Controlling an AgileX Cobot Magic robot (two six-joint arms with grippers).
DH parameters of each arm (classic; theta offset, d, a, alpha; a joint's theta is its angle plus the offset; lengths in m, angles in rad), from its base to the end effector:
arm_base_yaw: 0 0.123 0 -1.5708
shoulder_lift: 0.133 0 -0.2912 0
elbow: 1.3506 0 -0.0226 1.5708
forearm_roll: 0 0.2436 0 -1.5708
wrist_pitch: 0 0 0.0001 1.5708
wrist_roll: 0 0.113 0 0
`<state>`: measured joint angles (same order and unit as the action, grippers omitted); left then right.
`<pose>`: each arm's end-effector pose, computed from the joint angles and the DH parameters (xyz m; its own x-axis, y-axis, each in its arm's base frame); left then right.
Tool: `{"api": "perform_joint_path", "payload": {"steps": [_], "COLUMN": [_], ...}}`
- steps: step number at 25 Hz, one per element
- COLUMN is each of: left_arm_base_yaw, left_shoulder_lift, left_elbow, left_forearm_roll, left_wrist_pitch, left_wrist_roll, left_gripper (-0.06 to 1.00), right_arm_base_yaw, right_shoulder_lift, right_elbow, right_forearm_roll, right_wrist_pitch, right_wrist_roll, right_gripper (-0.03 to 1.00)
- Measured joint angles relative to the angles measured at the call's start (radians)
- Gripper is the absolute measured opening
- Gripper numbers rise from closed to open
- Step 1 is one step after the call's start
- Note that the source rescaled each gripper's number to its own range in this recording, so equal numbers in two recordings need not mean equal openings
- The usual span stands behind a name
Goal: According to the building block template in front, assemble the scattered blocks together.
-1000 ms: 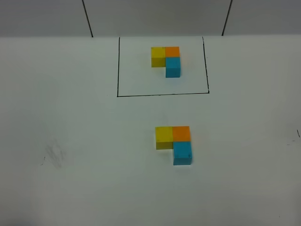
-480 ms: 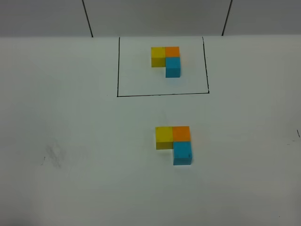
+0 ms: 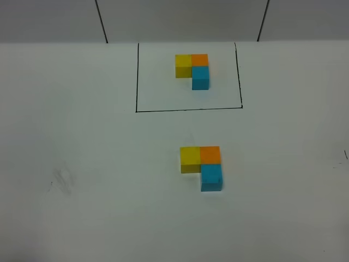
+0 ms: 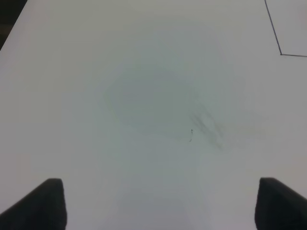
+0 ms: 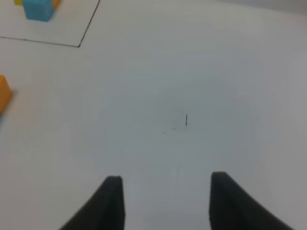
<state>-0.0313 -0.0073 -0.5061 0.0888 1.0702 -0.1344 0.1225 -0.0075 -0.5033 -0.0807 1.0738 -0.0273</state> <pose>0.0001 0.0088 0.2649 -0.4454 -0.0774 -0.8920 -0.0793 0.9958 -0.0468 0.0009 -0.0080 0.2637 -0.4485 -0.1213 -0.8855 -0.0890 0.9919 -0.0908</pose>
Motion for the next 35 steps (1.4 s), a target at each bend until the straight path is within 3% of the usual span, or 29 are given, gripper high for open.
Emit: {"api": "perform_joint_path", "payload": {"steps": [8, 24, 30, 35], "left_arm_base_yaw": [0.000, 0.000, 0.000, 0.000], "left_shoulder_lift": [0.000, 0.000, 0.000, 0.000], "left_elbow": [0.000, 0.000, 0.000, 0.000], "left_forearm_roll": [0.000, 0.000, 0.000, 0.000], "left_wrist_pitch": [0.000, 0.000, 0.000, 0.000], "left_wrist_roll": [0.000, 0.000, 0.000, 0.000], "left_gripper": [0.68, 0.68, 0.68, 0.68], "right_arm_base_yaw": [0.000, -0.001, -0.080, -0.085], "right_shoulder_lift": [0.000, 0.000, 0.000, 0.000], "right_elbow": [0.000, 0.000, 0.000, 0.000], "right_forearm_roll": [0.000, 0.000, 0.000, 0.000], "right_wrist_pitch": [0.000, 0.000, 0.000, 0.000], "right_wrist_roll": [0.002, 0.002, 0.002, 0.002], "right_gripper": [0.01, 0.00, 0.00, 0.00]}}
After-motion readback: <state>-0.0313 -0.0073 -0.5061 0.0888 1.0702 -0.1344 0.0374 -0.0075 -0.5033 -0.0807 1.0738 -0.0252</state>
